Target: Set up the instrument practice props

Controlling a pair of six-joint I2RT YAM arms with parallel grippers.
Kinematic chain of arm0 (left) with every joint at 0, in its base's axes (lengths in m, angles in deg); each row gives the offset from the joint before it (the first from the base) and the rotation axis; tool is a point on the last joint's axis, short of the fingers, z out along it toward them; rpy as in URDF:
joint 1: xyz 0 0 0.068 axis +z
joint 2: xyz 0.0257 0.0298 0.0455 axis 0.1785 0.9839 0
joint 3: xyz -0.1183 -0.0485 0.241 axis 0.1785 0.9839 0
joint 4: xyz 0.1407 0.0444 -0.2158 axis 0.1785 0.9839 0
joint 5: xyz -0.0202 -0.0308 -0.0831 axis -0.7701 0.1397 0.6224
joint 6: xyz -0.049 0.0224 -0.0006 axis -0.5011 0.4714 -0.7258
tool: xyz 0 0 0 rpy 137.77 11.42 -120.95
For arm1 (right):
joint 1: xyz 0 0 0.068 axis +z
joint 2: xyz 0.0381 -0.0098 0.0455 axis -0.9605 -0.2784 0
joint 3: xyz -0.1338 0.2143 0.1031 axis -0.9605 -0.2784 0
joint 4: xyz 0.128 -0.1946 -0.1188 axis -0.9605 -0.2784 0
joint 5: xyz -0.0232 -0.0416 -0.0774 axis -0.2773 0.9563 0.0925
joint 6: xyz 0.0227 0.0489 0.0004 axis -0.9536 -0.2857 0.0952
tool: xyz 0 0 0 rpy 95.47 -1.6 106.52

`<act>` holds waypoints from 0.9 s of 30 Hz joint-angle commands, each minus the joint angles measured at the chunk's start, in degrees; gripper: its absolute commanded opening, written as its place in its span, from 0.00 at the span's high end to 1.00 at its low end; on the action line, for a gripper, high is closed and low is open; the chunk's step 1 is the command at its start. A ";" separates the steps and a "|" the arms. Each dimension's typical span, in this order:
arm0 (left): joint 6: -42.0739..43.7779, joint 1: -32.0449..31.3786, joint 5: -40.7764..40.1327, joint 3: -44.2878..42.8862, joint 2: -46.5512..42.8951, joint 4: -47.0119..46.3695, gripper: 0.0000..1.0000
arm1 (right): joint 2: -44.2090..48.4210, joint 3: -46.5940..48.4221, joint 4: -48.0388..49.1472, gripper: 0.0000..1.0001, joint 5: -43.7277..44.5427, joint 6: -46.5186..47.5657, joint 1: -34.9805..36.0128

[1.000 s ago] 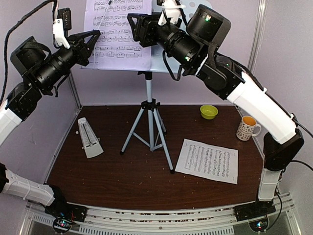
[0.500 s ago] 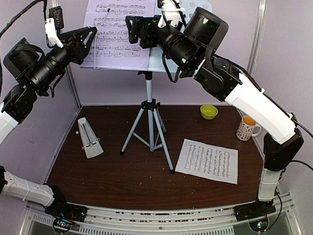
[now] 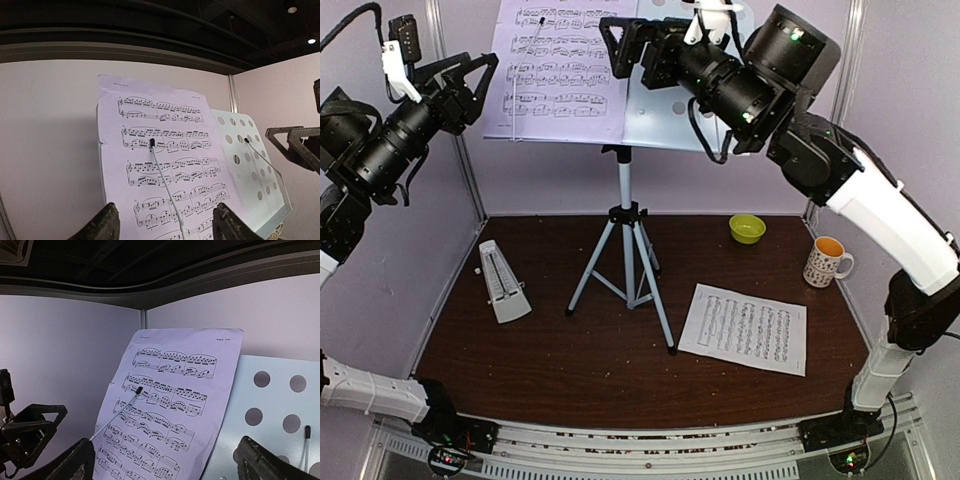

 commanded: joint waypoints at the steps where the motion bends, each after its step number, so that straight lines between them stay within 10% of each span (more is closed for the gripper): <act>1: 4.04 -0.54 1.30 1.81 -1.99 2.51 0.32 | 5.53 -3.02 -1.06 0.00 -7.91 1.50 0.70; 15: 15.18 -9.19 9.41 20.85 -13.23 11.62 0.28 | 27.79 -33.83 -9.71 0.00 -18.95 3.04 3.03; 27: 11.00 -19.32 6.09 36.74 -5.24 4.94 0.27 | 48.16 -65.81 -15.57 0.04 -13.82 -10.57 4.55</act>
